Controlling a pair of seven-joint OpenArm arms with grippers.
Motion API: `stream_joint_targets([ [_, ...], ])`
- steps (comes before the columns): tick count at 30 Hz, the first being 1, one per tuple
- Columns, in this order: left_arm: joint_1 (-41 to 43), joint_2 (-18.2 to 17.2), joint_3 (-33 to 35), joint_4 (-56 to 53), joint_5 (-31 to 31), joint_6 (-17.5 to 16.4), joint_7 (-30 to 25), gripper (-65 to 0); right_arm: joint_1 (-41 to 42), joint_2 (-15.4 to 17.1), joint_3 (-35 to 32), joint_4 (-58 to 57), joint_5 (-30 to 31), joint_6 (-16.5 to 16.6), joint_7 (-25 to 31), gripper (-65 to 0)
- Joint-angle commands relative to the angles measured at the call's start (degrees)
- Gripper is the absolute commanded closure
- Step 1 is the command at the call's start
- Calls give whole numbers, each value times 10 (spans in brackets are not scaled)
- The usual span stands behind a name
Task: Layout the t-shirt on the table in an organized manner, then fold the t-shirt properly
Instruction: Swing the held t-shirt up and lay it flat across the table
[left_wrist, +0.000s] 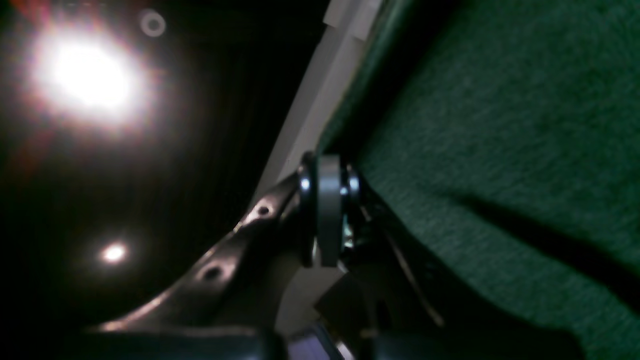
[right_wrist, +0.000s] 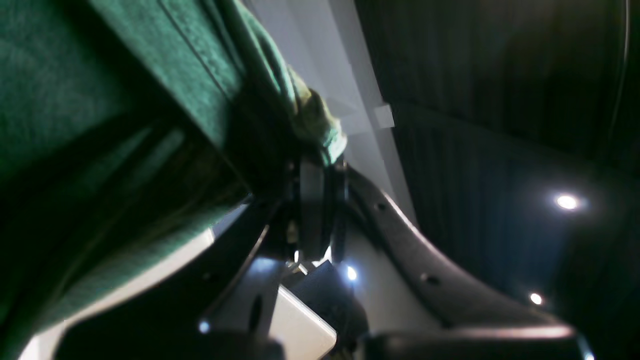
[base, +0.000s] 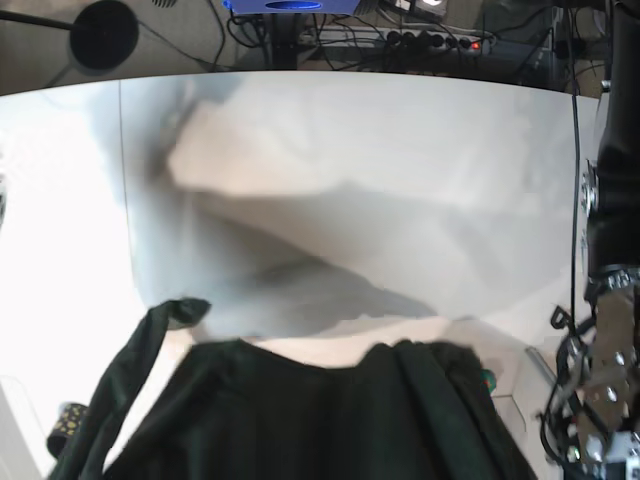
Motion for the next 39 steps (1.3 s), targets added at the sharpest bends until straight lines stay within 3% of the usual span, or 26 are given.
stream_joint_targets([
  [1, -3, -14, -12, 6, 14, 15, 19, 0, -15, 7, 5, 6, -21, -10, -33, -8],
  [7, 96, -36, -48, 8, 13, 15, 17, 0, -167, -28, 7, 11, -21, -10, -31, -8],
  [10, 113, -37, -64, 8, 10, 15, 17, 0, -198, -53, 7, 11, -30, -10, 2, -8],
  [15, 116, -45, -108, 3, 9, 15, 16, 0, -210, -125, -3, 11, -107, 3, 77, -8],
  [18, 105, -74, -121, 3, 8, 15, 16, 0, -218, -157, -67, 11, -157, 43, 89, -8],
  [23, 70, -99, -117, 2, 8, 15, 16, 0, -259, -218, -182, 12, -237, 42, 89, -8],
  [26, 71, -94, -111, -6, 8, 15, 16, 0, -302, -258, -211, 12, -281, 42, 88, -6],
  [29, 72, -72, -59, -45, 12, 16, 16, 0, -349, -280, -200, 12, -295, 41, 88, -6],
  [32, 79, -22, -18, -99, 12, 18, 16, 0, -392, -281, -129, 10, -291, 41, 88, -6],
  [37, 73, 91, 45, -222, 10, 19, 14, 0, -451, -280, 43, 7, -206, 41, 88, -6],
  [39, 69, 131, 77, -285, 12, 27, -12, 0, -467, -280, 121, 1, -156, 41, 88, -6],
])
